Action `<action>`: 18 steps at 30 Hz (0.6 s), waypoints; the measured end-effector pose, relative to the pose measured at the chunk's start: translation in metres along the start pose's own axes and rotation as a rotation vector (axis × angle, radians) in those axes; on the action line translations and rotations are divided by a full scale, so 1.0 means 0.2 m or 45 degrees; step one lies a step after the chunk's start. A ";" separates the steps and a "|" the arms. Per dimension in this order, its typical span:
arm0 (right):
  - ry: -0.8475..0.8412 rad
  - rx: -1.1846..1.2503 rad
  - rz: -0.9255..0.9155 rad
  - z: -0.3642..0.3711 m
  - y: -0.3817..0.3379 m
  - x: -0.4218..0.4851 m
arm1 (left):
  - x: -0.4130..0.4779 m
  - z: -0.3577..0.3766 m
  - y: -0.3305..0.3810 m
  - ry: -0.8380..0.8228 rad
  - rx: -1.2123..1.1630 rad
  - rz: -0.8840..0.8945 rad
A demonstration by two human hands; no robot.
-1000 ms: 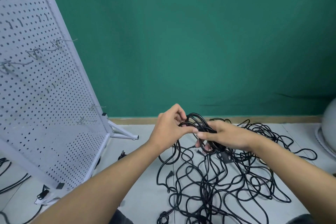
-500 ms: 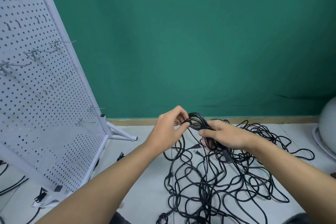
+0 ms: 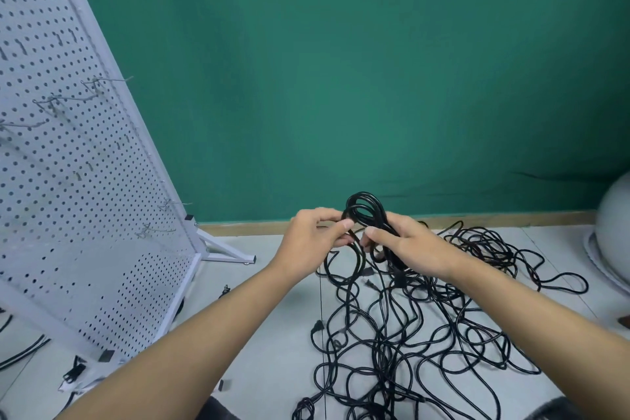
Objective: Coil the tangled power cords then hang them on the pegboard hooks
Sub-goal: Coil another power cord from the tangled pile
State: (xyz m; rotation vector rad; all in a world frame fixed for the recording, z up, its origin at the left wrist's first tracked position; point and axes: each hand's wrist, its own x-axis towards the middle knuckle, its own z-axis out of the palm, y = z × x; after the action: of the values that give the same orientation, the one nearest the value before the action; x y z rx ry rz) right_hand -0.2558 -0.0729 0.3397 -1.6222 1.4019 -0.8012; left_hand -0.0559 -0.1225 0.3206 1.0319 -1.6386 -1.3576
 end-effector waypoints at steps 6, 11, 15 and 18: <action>0.051 -0.093 0.002 0.02 0.03 0.02 | 0.00 0.01 0.04 0.129 -0.110 -0.044; -0.008 -0.119 0.014 0.05 0.00 0.02 | 0.00 0.02 0.06 0.221 -0.202 -0.057; 0.021 -0.196 0.014 0.07 -0.01 0.02 | 0.00 0.05 0.07 0.227 -0.222 -0.048; 0.037 -0.260 0.000 0.08 0.00 0.01 | -0.01 0.07 0.05 0.160 0.035 0.012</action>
State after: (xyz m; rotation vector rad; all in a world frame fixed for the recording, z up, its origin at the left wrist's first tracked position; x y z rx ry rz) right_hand -0.2402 -0.0721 0.3327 -1.7703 1.5455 -0.7027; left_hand -0.0691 -0.1138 0.3290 1.1012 -1.5711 -1.2420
